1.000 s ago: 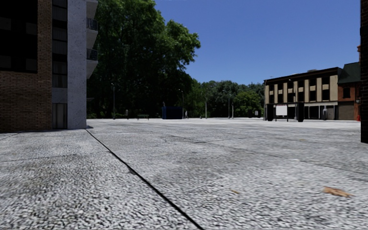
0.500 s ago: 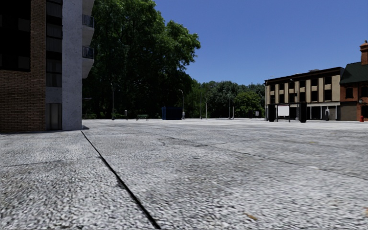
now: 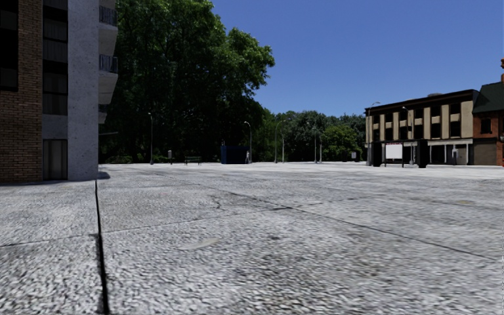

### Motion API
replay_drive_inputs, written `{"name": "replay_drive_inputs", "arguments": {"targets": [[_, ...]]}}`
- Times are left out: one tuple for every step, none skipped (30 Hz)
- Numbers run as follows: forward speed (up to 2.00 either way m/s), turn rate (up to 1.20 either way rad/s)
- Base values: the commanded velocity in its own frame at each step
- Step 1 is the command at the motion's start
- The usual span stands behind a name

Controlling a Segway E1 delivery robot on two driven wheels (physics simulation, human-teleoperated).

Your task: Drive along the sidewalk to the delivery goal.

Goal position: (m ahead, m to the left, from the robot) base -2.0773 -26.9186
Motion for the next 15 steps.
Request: {"name": "replay_drive_inputs", "arguments": {"targets": [[2.0,-0.02],[2.0,0.0],[2.0,0.0],[2.0,0.0],[2.0,0.0],[2.0,-0.45],[2.0,-0.91],[2.0,-1.08],[2.0,-1.13],[2.0,-1.13],[2.0,-1.14],[2.0,-1.15],[2.0,-1.15],[2.0,-1.15],[2.0,-1.15]]}}
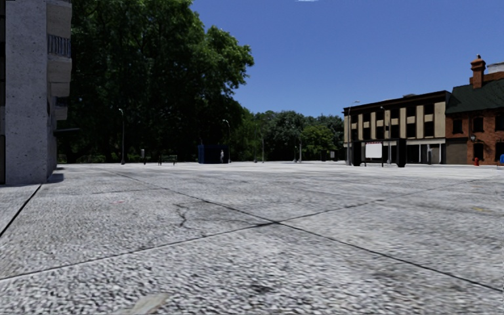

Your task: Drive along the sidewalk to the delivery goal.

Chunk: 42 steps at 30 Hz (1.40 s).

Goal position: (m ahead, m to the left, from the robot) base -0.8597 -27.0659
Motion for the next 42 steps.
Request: {"name": "replay_drive_inputs", "arguments": {"targets": [[2.0,-1.15],[2.0,-1.15],[2.0,-1.15],[2.0,-1.15],[2.0,-1.1],[2.0,-1.1],[2.0,-0.64],[2.0,-0.41],[2.0,-0.33],[2.0,-0.32],[2.0,-0.69],[2.0,-0.73],[2.0,-0.73],[2.0,-0.23],[2.0,-0.23],[2.0,-0.08],[2.0,-0.04],[2.0,-0.02],[2.0,-0.01],[2.0,0.0],[2.0,0.0],[2.0,0.0],[2.0,0.0],[2.0,0.0],[2.0,0.0],[2.0,0.0],[2.0,0.0],[2.0,0.0],[2.0,0.0],[2.0,0.0],[2.0,0.0],[2.0,0.0],[2.0,0.0],[2.0,0.0],[2.0,0.0],[2.0,0.0],[2.0,0.0],[2.0,0.0],[2.0,0.0],[1.94,0.0],[1.78,0.0],[1.65,0.0]]}}
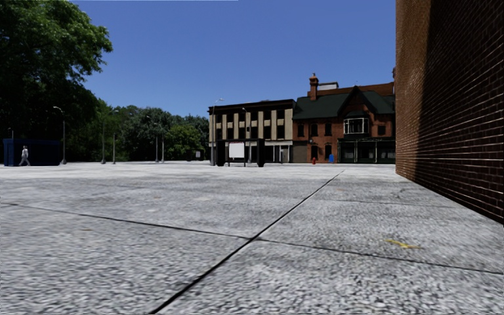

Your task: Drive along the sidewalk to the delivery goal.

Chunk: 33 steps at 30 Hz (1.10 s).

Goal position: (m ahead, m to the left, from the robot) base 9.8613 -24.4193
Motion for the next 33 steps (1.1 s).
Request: {"name": "replay_drive_inputs", "arguments": {"targets": [[1.58,0.0],[1.55,0.0],[1.53,0.0],[1.52,0.0],[1.5,0.0],[1.48,0.0],[1.45,0.0],[1.44,0.0],[1.44,0.0],[1.43,0.0],[1.42,0.0],[1.39,0.0],[1.32,0.0],[1.31,0.0],[1.3,0.0],[1.28,0.0],[1.28,0.0],[1.27,0.0],[1.26,0.0],[1.26,0.0],[1.25,0.0],[1.25,0.0],[1.25,0.0],[1.25,0.0],[1.24,0.0],[1.23,0.0],[1.22,0.0],[1.21,0.0],[1.21,0.0],[1.2,0.0],[1.19,0.0],[1.19,0.0],[1.19,0.0]]}}
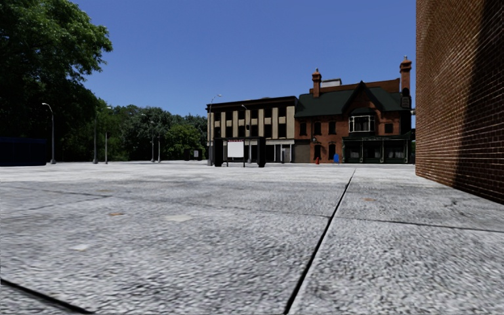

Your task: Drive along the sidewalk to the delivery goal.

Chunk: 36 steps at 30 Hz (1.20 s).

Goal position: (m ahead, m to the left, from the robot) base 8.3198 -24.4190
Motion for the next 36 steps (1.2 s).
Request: {"name": "replay_drive_inputs", "arguments": {"targets": [[1.17,0.0],[1.14,0.0],[1.11,0.0],[1.06,0.0],[1.03,0.0],[1.0,0.0],[0.99,0.0],[0.97,0.0],[0.97,0.0],[0.96,0.0],[0.96,0.0],[0.96,0.0],[0.96,0.0],[0.96,0.0],[0.96,0.0],[0.96,0.0],[0.96,0.0],[0.96,0.0],[0.96,0.0],[0.95,0.0],[0.94,0.0],[0.93,0.0],[0.93,0.0],[0.92,0.0],[0.92,0.0],[0.91,0.0],[0.9,0.0],[0.87,0.0],[0.86,0.0],[0.85,0.0],[0.85,0.0],[0.84,0.0],[0.83,0.0],[0.82,0.0],[0.82,0.0],[0.82,0.0]]}}
